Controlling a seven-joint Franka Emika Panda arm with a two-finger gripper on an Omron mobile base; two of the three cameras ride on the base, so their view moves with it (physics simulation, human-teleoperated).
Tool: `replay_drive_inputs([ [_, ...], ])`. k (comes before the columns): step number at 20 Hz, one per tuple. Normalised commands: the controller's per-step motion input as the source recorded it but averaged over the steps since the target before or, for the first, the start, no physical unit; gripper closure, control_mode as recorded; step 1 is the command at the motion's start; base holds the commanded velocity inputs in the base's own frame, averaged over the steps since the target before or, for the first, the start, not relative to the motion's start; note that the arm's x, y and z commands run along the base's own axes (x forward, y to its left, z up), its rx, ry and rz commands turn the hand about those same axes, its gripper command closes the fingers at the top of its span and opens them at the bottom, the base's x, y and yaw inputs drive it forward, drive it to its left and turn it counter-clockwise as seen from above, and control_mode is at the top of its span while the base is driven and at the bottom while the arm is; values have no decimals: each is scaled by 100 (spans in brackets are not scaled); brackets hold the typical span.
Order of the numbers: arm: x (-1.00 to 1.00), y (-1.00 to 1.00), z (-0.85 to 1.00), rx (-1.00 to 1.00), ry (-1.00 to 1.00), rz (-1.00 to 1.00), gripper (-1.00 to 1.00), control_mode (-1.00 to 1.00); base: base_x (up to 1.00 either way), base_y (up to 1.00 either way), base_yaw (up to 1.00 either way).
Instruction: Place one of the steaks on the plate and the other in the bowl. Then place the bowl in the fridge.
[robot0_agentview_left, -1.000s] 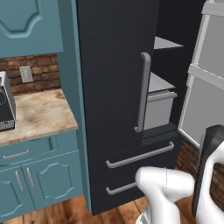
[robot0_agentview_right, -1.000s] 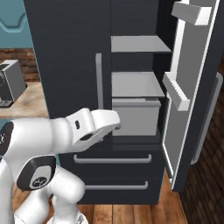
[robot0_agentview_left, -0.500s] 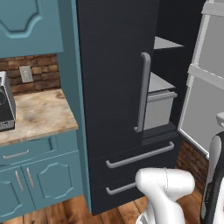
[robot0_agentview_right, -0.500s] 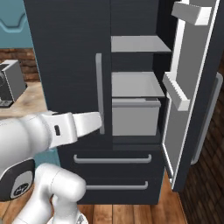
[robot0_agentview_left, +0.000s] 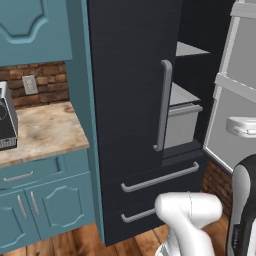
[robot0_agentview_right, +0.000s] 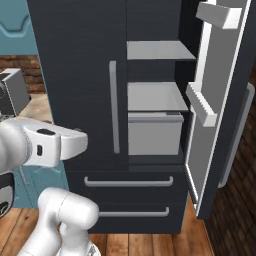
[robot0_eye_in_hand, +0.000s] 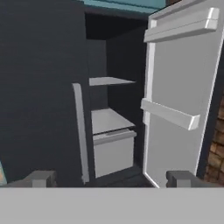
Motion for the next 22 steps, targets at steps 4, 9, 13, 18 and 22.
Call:
replay_drive_inputs([
  [4,17,16,0,5,16,25,-100,-100,0,0,0],
  [9,32,1,-10,1,11,37,-100,-100,0,0,0],
  [13,47,31,-42,0,0,17,-100,-100,0,0,0],
  [18,30,45,-32,0,0,1,-100,-100,0,0,0],
  [22,29,11,-11,0,-3,-1,-100,-100,0,0,0],
])
